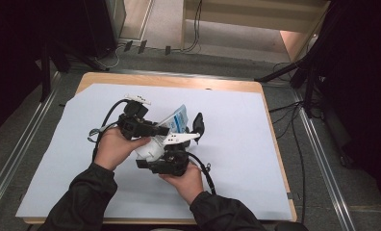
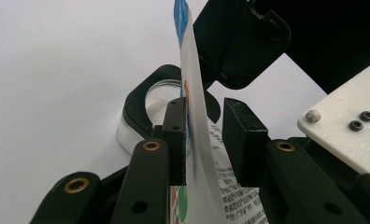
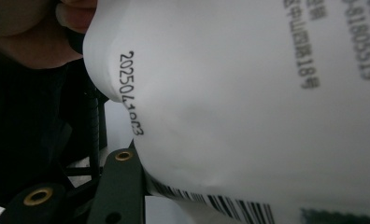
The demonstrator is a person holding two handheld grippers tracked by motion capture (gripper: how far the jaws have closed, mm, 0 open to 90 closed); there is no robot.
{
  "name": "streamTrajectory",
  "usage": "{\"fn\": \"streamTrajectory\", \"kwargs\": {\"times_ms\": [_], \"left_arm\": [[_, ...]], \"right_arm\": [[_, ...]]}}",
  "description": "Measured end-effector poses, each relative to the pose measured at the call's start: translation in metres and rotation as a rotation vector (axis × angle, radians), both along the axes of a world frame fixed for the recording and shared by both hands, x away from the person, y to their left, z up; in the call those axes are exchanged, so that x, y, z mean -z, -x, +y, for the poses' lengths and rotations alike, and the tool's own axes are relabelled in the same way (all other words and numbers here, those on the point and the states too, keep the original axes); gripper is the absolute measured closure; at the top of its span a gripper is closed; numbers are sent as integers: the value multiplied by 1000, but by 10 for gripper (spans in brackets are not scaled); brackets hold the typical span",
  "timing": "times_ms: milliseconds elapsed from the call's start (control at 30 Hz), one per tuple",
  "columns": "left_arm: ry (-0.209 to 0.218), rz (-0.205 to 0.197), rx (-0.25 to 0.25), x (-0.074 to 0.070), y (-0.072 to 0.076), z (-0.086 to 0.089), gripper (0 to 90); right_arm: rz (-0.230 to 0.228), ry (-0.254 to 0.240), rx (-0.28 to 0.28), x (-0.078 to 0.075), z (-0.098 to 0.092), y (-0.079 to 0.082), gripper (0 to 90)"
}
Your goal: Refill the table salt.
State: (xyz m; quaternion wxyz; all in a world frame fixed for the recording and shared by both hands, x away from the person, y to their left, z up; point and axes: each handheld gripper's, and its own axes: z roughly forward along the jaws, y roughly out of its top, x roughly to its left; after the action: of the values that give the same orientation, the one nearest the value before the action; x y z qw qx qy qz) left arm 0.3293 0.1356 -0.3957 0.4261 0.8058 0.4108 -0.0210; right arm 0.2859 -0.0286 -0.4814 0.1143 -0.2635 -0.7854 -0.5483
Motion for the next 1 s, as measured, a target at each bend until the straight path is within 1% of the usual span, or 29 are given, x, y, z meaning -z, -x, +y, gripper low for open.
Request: {"fn": "streamTrajectory", "kwargs": {"times_ms": [233,300,467,833,1000], "left_arm": [[9,-2,1,-1,0,0,714],[8,-2,4,-1,0,0,715],[4,0,7,-1,0,0,725],[-4,2,8,-1,0,0,739],[-12,4,9,-1,1,0,768]], "right_arm": [[11,-1,4,-2,-1,-2,591],[7,1,4,-2,-2,-2,591],[15,1,2,-2,-2,-2,591],[12,3,-3,-1,-1,-2,591],[12,4,-8,-1,0,-1,592]]}}
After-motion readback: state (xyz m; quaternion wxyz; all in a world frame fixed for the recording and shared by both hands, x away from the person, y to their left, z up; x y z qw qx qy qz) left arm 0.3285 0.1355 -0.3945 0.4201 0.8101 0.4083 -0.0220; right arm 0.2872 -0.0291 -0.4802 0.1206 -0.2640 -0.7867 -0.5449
